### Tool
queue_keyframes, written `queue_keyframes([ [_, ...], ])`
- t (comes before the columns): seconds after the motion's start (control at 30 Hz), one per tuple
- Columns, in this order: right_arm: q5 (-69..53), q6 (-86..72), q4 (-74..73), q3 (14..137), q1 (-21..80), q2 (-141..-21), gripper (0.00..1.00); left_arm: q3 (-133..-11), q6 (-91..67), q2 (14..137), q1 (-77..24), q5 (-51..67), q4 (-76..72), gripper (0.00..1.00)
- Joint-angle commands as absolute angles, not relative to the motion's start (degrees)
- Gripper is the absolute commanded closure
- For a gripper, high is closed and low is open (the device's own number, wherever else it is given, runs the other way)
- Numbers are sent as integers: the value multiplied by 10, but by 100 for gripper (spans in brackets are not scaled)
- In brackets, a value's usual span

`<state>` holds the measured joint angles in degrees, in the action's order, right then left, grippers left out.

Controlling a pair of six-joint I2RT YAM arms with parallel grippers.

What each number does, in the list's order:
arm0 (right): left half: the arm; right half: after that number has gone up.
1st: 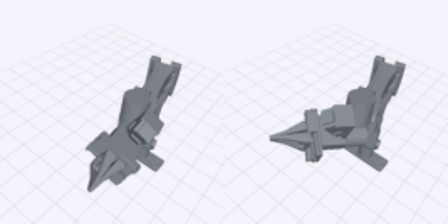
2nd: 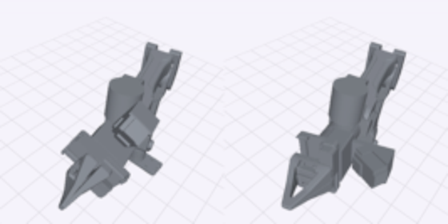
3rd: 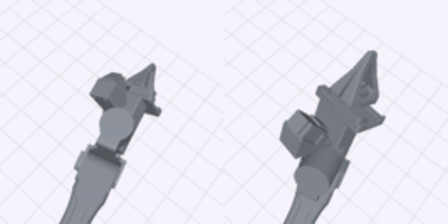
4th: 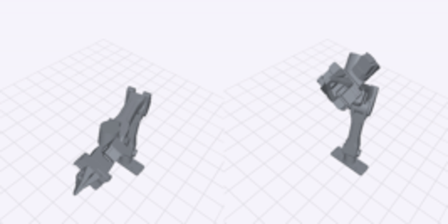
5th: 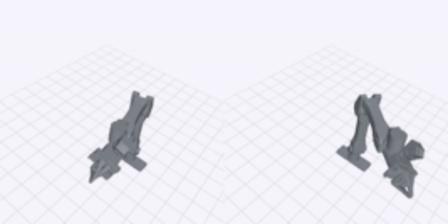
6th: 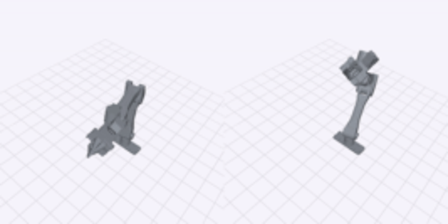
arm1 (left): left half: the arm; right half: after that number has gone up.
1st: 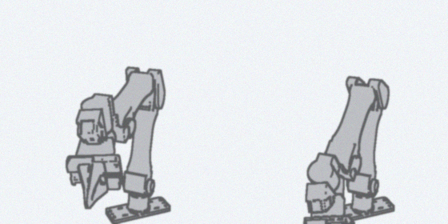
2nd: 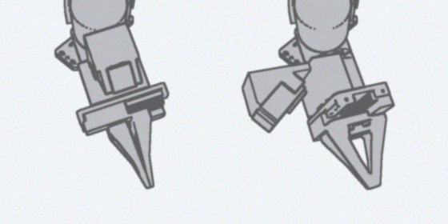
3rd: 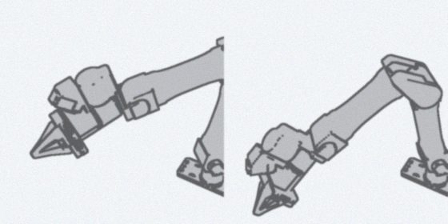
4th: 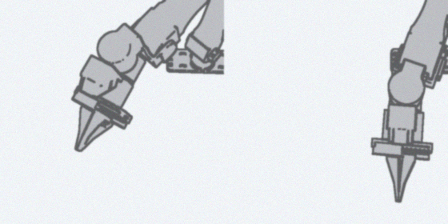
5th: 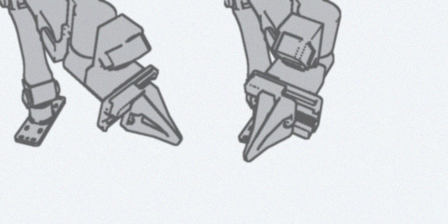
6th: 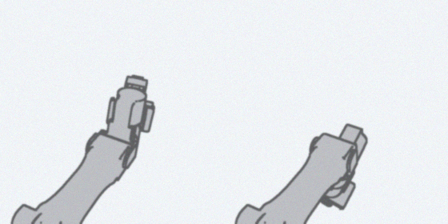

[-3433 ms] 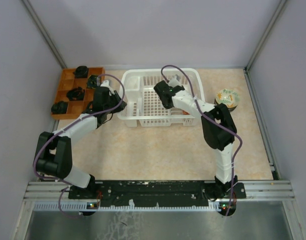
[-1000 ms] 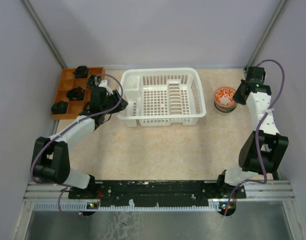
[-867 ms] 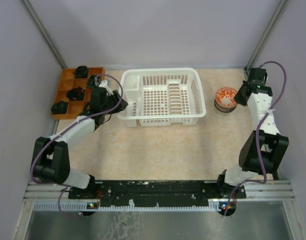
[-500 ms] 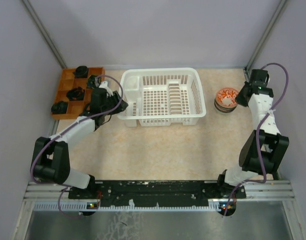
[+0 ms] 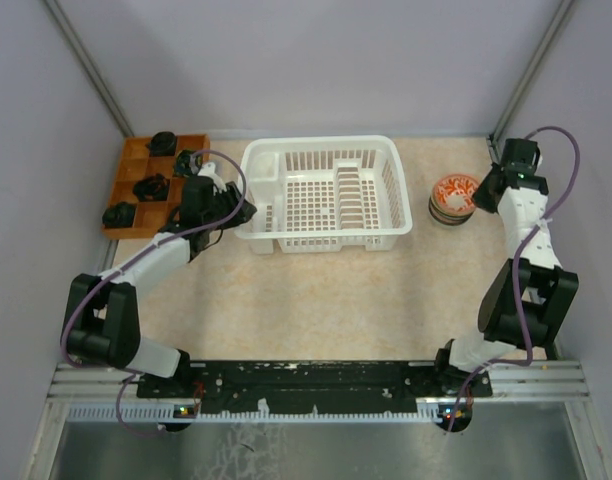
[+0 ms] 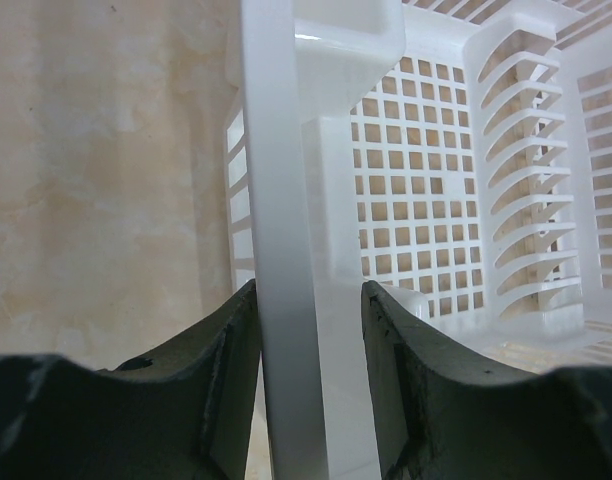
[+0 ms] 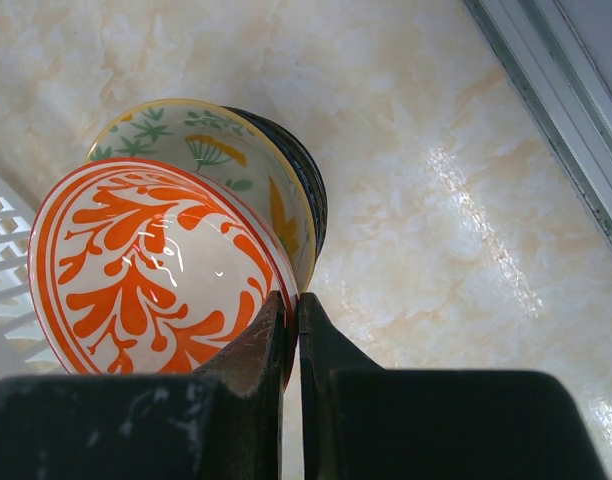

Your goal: Unload the bowls from the dish rack

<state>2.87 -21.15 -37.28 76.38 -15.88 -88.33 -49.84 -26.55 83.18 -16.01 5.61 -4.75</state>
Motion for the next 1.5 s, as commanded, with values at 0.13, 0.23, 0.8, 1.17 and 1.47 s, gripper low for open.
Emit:
queue_keyframes([
  [0.13,24,-222,-323,780,-169,-896,100,-489,-264,818,-162,66,-68,50],
  [0.23,25,-224,-321,781,-169,-899,100,-488,-265,819,-162,66,-70,50],
  [0.8,22,-232,-315,789,-169,-911,90,-486,-265,824,-162,66,-76,50],
  [1.17,9,-233,-318,794,-170,-903,75,-485,-265,822,-162,65,-76,50],
  [1.47,11,-229,-325,772,-169,-853,72,-485,-266,816,-162,65,-73,50],
])
